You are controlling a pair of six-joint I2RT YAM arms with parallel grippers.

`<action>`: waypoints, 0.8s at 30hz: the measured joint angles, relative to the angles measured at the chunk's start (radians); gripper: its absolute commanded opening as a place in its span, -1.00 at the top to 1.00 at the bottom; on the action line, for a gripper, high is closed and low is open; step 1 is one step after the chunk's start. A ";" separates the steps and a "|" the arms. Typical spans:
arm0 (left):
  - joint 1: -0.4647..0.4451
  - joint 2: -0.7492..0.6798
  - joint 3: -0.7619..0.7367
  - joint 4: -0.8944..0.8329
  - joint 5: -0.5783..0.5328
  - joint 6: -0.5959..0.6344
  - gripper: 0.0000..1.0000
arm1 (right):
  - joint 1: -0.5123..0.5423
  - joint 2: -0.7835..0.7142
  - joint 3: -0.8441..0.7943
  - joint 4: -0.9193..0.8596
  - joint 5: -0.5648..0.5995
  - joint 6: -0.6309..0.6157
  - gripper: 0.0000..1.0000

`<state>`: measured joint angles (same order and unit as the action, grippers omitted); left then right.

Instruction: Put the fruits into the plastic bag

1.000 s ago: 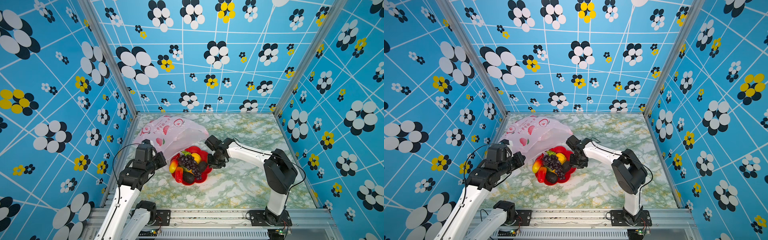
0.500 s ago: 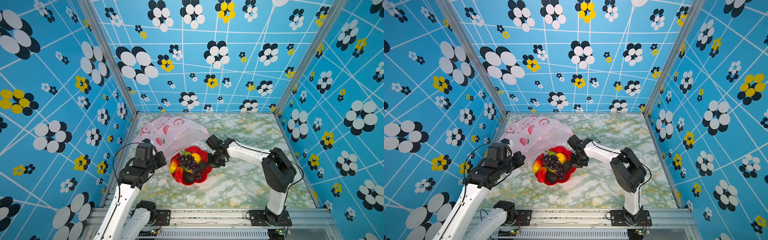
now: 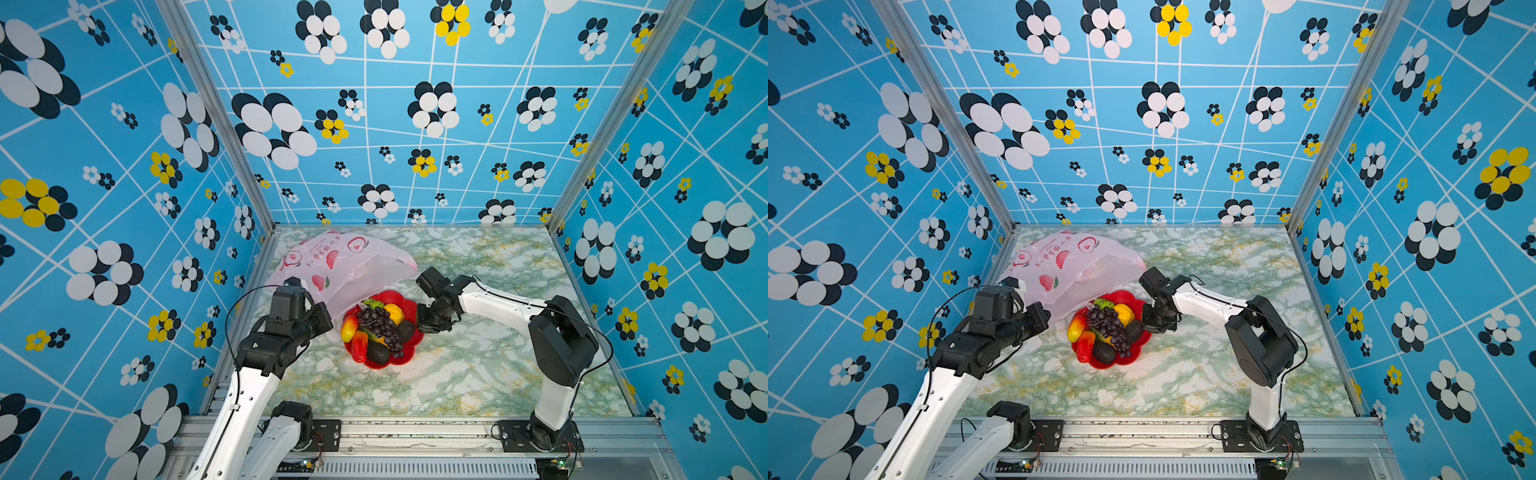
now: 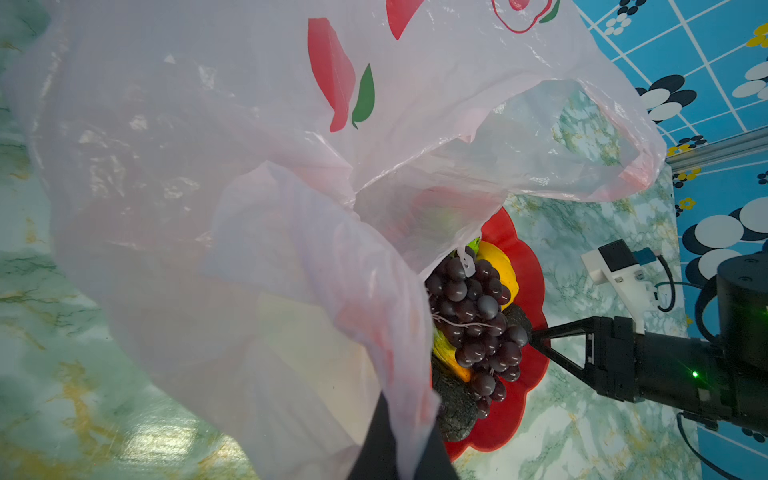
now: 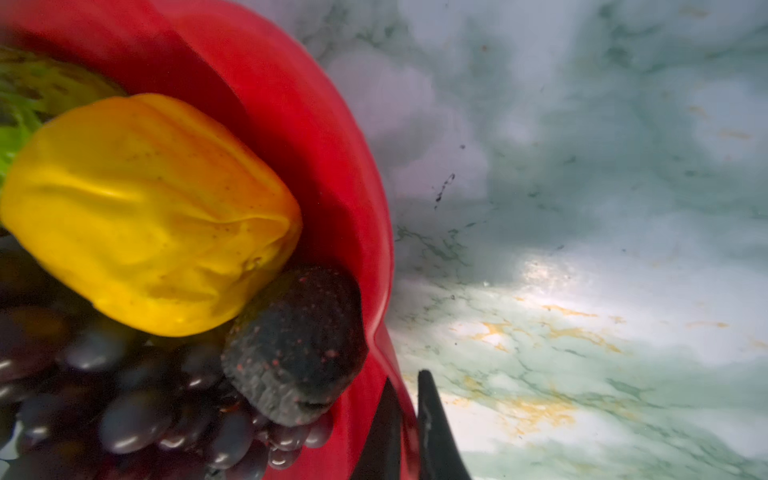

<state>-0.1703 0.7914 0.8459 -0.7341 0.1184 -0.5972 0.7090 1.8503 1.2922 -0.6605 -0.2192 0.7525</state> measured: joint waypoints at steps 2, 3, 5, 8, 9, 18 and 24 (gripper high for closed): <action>0.000 0.000 0.000 0.000 0.000 0.000 0.88 | -0.018 -0.015 -0.013 0.000 0.000 -0.010 0.86; 0.000 0.000 0.000 0.000 0.000 0.000 0.88 | -0.027 -0.023 -0.021 0.000 0.000 -0.014 0.87; 0.000 0.000 0.000 0.000 0.000 0.000 0.88 | -0.051 -0.039 -0.036 0.000 0.002 -0.023 0.87; 0.000 0.005 0.000 0.000 0.000 0.004 0.88 | -0.087 -0.064 -0.060 -0.002 0.008 -0.042 0.88; 0.000 0.011 0.000 0.000 0.000 0.007 0.88 | -0.100 -0.073 -0.069 -0.004 0.010 -0.050 0.88; -0.018 0.046 0.016 0.000 -0.008 0.024 0.87 | -0.232 -0.153 -0.157 -0.013 0.025 -0.137 0.90; -0.025 0.046 0.023 0.001 -0.018 0.034 0.88 | -0.341 -0.212 -0.214 -0.029 0.029 -0.190 0.76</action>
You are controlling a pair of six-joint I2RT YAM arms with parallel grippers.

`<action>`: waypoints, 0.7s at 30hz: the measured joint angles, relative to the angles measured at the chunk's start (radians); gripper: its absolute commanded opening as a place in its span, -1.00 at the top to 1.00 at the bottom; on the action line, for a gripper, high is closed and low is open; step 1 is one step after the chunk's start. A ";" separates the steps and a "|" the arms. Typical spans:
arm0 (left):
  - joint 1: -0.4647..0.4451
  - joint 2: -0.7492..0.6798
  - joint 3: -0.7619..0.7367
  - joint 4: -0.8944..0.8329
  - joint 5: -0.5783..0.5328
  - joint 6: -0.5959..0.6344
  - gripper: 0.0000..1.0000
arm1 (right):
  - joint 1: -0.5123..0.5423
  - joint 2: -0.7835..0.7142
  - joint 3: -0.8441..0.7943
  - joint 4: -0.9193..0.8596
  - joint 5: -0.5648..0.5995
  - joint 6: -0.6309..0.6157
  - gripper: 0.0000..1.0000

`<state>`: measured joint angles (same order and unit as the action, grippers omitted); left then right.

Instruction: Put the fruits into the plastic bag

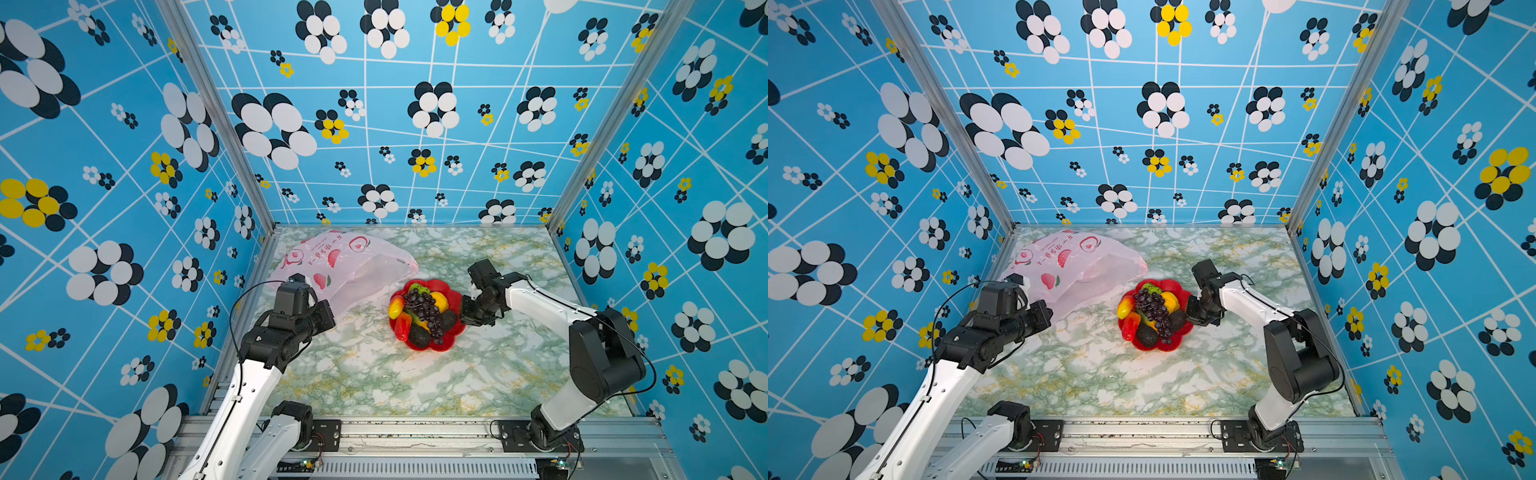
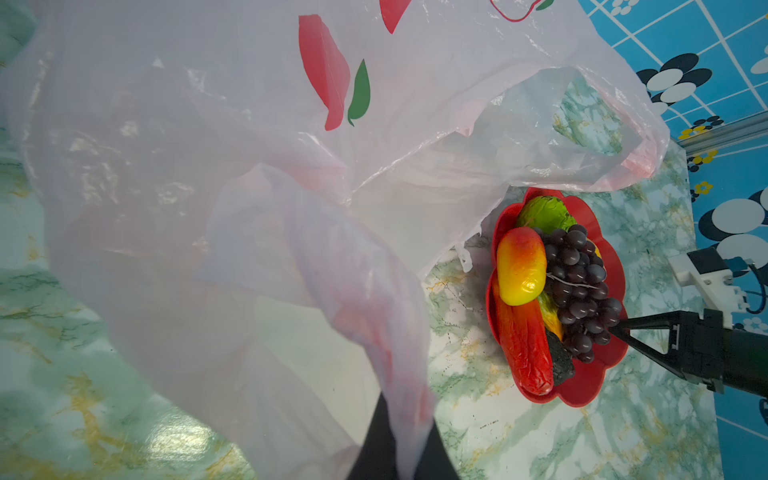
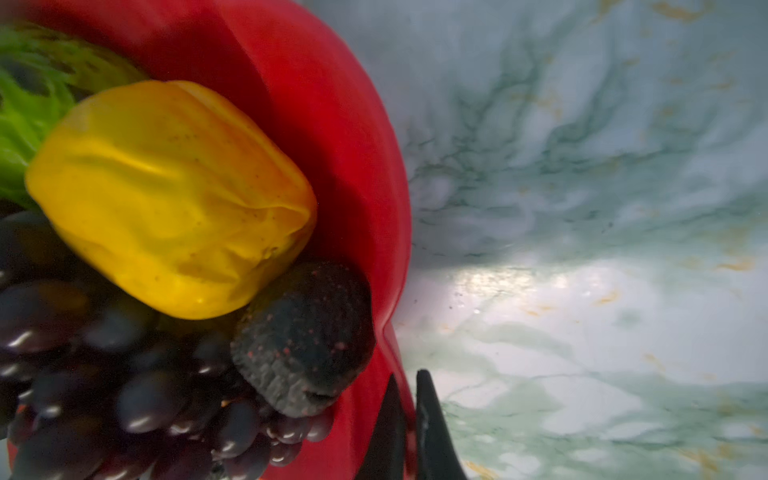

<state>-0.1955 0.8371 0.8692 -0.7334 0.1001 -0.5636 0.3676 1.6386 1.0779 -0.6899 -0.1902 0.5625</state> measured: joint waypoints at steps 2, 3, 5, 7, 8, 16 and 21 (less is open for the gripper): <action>-0.003 0.003 0.000 0.000 -0.002 0.000 0.88 | -0.024 -0.011 -0.009 -0.018 0.017 -0.014 0.60; -0.003 0.006 0.000 0.001 -0.003 0.000 0.88 | -0.034 -0.013 -0.010 -0.032 0.032 -0.023 0.50; -0.003 0.012 0.000 0.004 -0.004 0.000 0.88 | -0.052 -0.015 -0.011 -0.061 0.053 -0.041 0.26; -0.004 0.016 0.000 0.008 -0.004 0.000 0.87 | -0.071 -0.029 -0.011 -0.093 0.067 -0.062 0.06; -0.004 0.016 0.000 0.010 -0.004 0.000 0.87 | -0.077 -0.042 -0.011 -0.107 0.074 -0.063 -0.03; -0.011 0.016 0.000 0.042 -0.011 0.001 0.86 | -0.076 -0.180 0.173 -0.326 0.138 -0.009 -0.35; -0.030 0.016 0.000 0.058 -0.039 0.019 0.82 | 0.116 -0.126 0.527 -0.434 0.175 0.132 -0.44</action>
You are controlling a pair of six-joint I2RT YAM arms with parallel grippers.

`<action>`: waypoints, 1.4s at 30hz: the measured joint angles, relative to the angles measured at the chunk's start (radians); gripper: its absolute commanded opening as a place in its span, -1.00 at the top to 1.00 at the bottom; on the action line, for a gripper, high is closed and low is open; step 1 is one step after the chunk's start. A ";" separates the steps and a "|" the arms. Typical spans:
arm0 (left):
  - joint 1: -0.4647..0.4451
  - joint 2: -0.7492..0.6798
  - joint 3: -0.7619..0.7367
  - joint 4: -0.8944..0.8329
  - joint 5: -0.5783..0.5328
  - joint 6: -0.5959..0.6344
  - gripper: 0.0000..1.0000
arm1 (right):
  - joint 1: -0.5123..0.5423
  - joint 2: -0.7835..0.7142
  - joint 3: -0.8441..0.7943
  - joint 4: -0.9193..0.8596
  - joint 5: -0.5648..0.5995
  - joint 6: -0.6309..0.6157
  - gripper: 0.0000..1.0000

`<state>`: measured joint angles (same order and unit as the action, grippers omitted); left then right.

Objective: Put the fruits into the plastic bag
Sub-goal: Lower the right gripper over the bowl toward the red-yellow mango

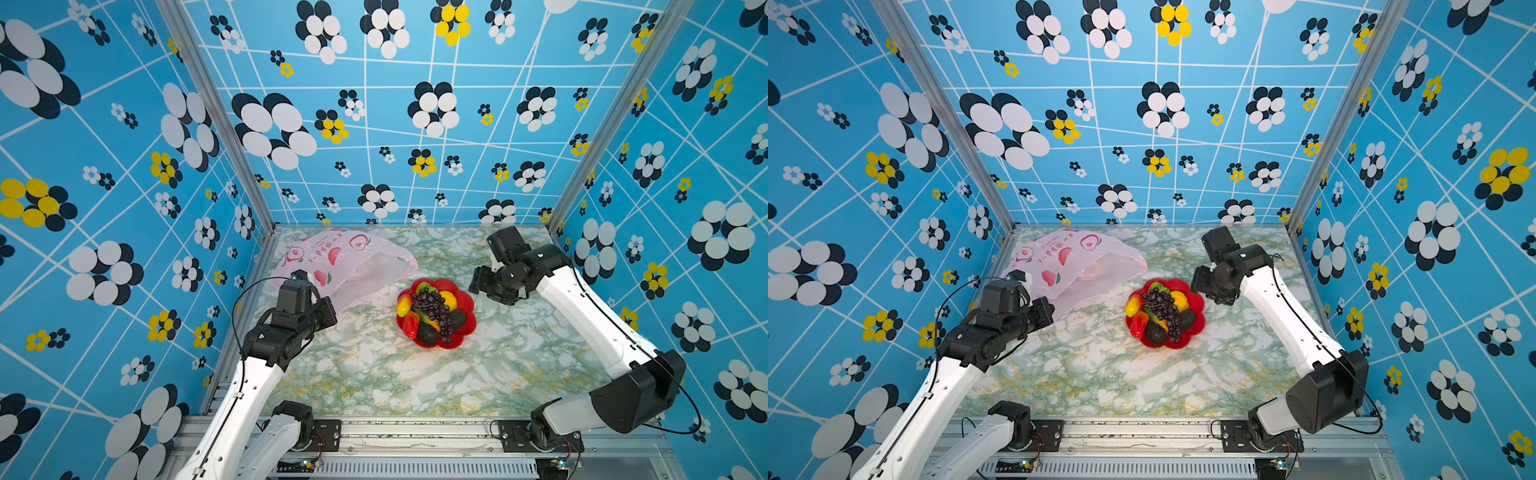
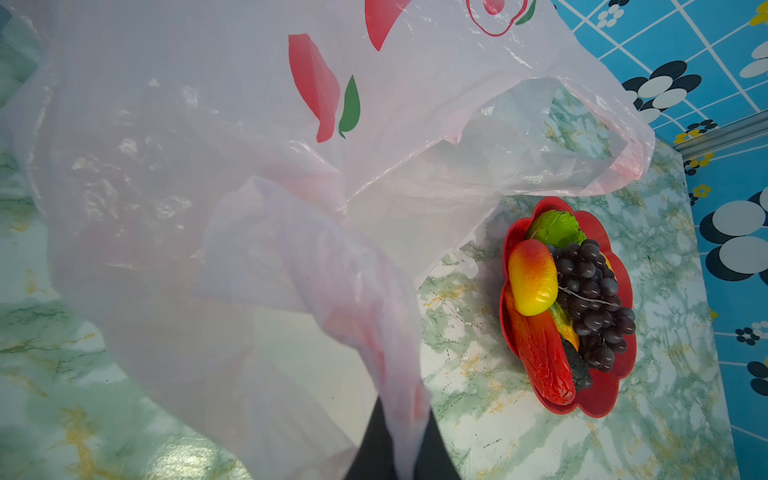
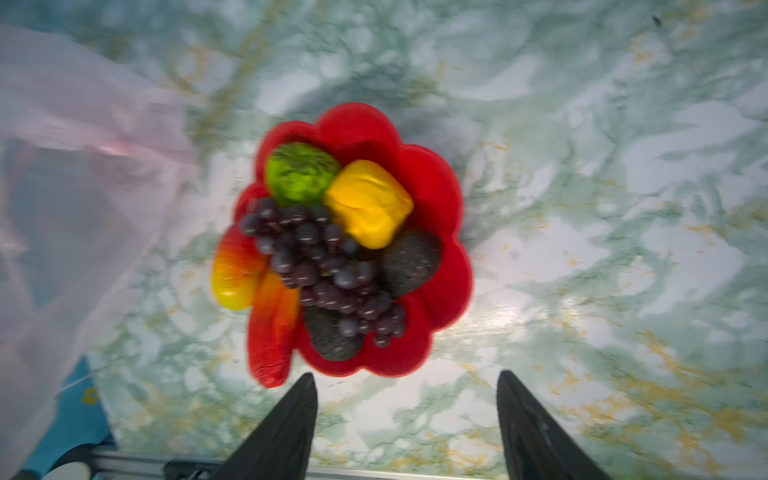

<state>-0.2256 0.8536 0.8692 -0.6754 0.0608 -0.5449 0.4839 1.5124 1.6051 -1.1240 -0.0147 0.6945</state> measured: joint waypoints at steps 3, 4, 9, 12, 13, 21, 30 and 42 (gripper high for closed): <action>-0.020 0.000 0.003 0.002 -0.022 0.024 0.84 | 0.132 0.108 0.191 -0.026 0.011 0.076 -0.46; -0.027 0.000 0.006 0.002 -0.030 0.034 0.85 | 0.169 0.156 0.245 -0.039 0.020 0.103 -0.46; -0.053 -0.008 0.024 0.003 -0.070 0.080 0.92 | 0.272 0.403 0.460 -0.126 0.069 0.182 -0.45; -0.080 0.001 0.044 0.000 -0.087 0.112 1.00 | 0.304 0.536 0.585 -0.180 0.094 0.205 -0.44; -0.089 0.010 0.056 -0.002 -0.089 0.121 1.00 | 0.311 0.572 0.622 -0.198 0.097 0.209 -0.44; -0.139 0.061 0.117 -0.004 -0.108 0.174 1.00 | 0.327 0.705 0.730 -0.260 0.114 0.235 -0.45; -0.195 0.061 0.130 -0.024 -0.179 0.229 1.00 | 0.331 0.805 0.753 -0.261 0.109 0.248 -0.49; -0.241 0.062 0.142 -0.036 -0.252 0.281 1.00 | 0.338 0.851 0.775 -0.261 0.097 0.268 -0.46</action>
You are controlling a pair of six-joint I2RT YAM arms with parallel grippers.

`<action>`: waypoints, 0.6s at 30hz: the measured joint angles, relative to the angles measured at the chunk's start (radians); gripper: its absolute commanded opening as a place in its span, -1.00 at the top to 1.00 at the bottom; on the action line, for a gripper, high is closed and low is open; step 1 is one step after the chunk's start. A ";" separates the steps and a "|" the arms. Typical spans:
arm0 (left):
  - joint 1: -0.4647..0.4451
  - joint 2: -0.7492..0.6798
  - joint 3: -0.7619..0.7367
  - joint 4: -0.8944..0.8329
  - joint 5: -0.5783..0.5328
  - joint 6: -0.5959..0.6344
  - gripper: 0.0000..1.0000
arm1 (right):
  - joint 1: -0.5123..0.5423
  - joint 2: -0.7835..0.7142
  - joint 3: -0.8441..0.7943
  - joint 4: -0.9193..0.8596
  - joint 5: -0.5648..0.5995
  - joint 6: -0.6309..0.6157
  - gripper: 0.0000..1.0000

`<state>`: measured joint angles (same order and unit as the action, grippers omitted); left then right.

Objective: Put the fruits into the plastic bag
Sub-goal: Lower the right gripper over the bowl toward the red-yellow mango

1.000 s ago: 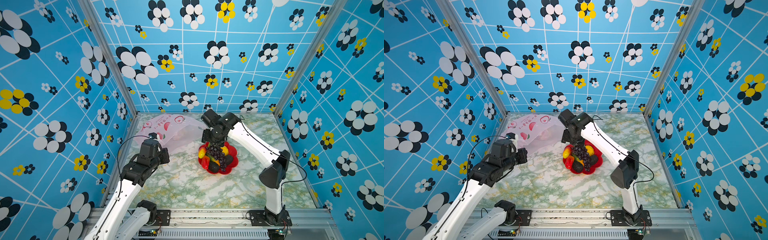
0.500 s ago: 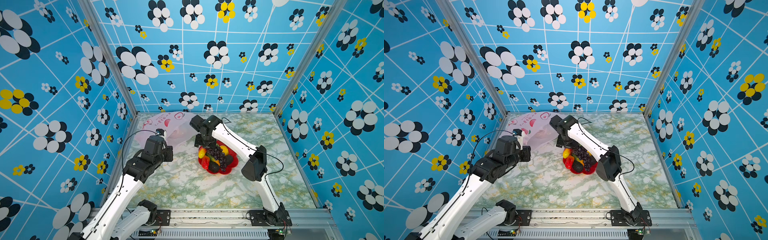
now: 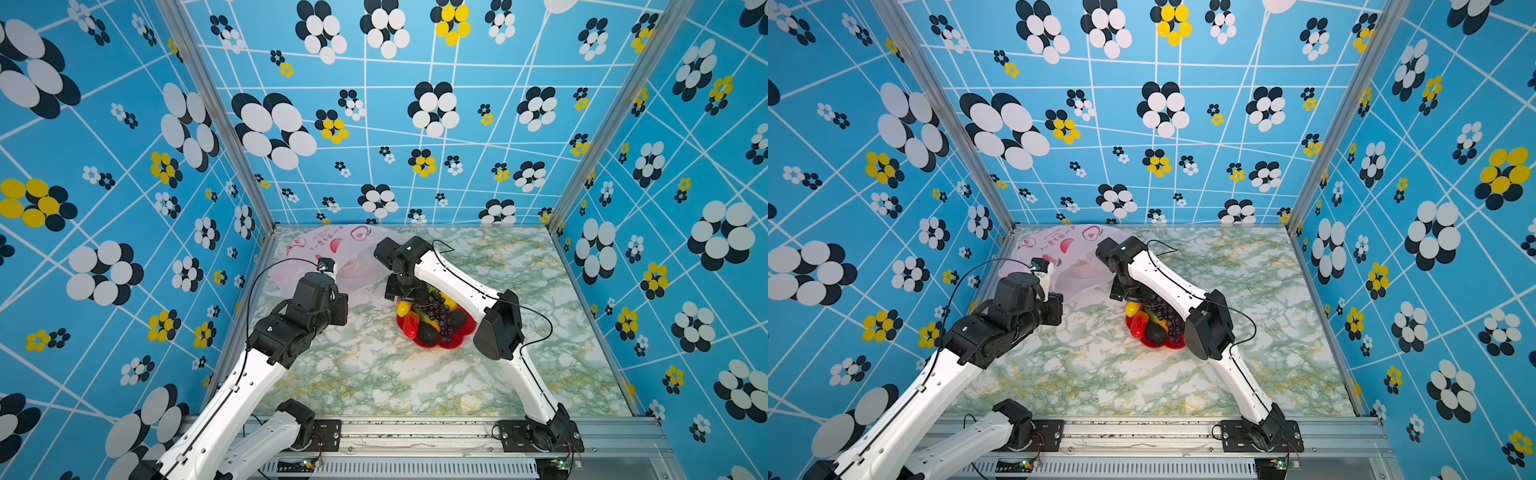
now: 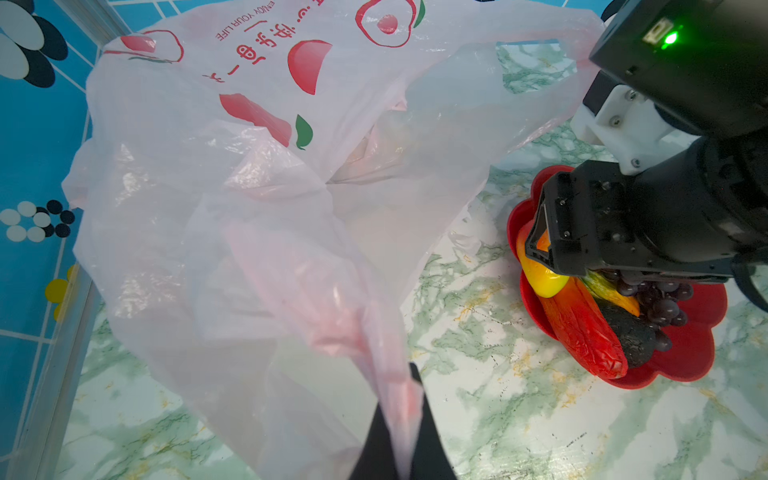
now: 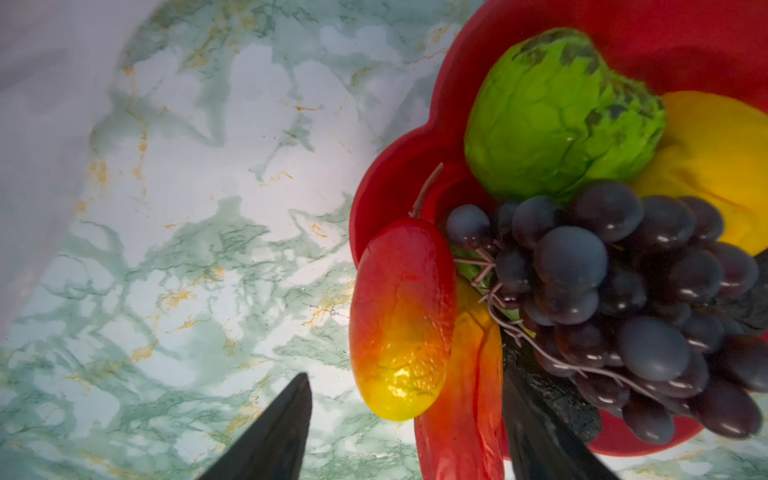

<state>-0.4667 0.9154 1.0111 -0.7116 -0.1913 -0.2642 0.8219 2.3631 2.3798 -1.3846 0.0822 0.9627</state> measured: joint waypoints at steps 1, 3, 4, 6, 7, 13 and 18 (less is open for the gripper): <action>-0.001 0.000 0.000 0.000 -0.003 0.001 1.00 | 0.000 0.001 0.001 0.000 -0.003 0.000 -0.45; -0.003 0.000 0.000 0.000 -0.008 0.004 1.00 | 0.001 0.006 0.003 0.000 -0.008 0.000 -0.43; -0.005 0.000 0.000 0.000 -0.010 0.004 1.00 | 0.001 0.011 0.006 0.001 -0.010 0.000 -0.42; -0.007 0.000 0.000 0.000 -0.012 0.005 1.00 | 0.001 0.023 0.010 0.003 -0.013 0.001 -0.40; -0.008 0.000 0.000 0.000 -0.015 0.007 1.00 | 0.001 0.031 0.015 0.004 -0.013 0.003 -0.40; -0.013 0.000 0.000 0.000 -0.020 0.015 1.00 | 0.001 0.084 0.044 0.003 -0.013 0.004 -0.34; -0.013 0.000 0.000 0.000 -0.021 0.019 1.00 | 0.000 0.085 0.044 0.004 -0.013 0.004 -0.31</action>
<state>-0.4801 0.9154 1.0111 -0.7120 -0.2119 -0.2455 0.8223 2.4485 2.4241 -1.3808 0.0692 0.9665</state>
